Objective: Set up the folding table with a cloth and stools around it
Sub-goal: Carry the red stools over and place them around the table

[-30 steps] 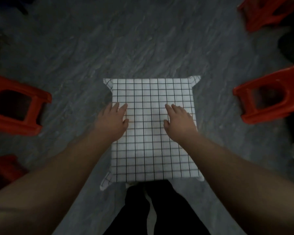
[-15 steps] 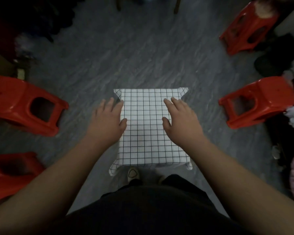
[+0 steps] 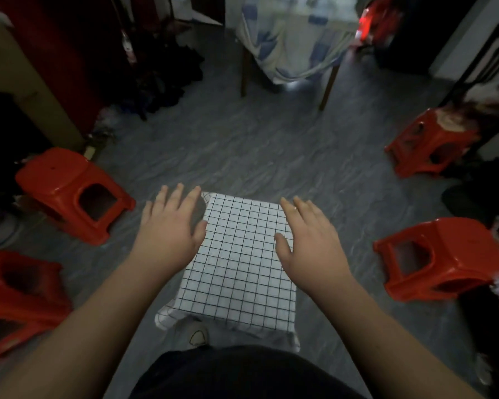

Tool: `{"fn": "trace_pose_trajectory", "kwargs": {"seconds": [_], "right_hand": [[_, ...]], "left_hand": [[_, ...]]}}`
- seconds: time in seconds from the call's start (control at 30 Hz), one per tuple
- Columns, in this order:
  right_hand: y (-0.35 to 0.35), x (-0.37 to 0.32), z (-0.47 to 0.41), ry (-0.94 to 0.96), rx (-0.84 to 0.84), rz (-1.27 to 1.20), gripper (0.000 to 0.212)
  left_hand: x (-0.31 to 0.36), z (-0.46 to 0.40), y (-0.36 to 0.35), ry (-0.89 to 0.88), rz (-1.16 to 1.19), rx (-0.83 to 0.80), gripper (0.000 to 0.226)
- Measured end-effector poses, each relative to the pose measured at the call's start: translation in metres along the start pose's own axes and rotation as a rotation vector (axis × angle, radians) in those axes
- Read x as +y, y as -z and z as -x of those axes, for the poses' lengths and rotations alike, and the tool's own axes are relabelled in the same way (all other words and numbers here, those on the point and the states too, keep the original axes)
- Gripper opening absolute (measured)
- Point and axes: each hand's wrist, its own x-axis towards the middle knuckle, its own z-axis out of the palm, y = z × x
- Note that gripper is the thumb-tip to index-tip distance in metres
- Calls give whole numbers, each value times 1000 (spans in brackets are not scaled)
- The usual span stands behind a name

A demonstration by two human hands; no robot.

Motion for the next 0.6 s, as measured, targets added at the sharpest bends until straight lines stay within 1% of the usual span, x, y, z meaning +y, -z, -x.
{"fn": "trace_pose_trajectory", "kwargs": {"seconds": [0.17,0.3,0.43,0.6], "right_hand": [[18,30,15,107,10,-15,64],[18,27,19,179,-28,-37,64],[10,0,13,316,-70,-25,64],[-14,-61,12,476,-131,5,65]], "left_hand": [[32,31,2,121,-2,35,71],[32,71,7,223,-18,50,71],[10,108,18,362,-50,61,71],[-30,151,29,507,-51,115,71]]}}
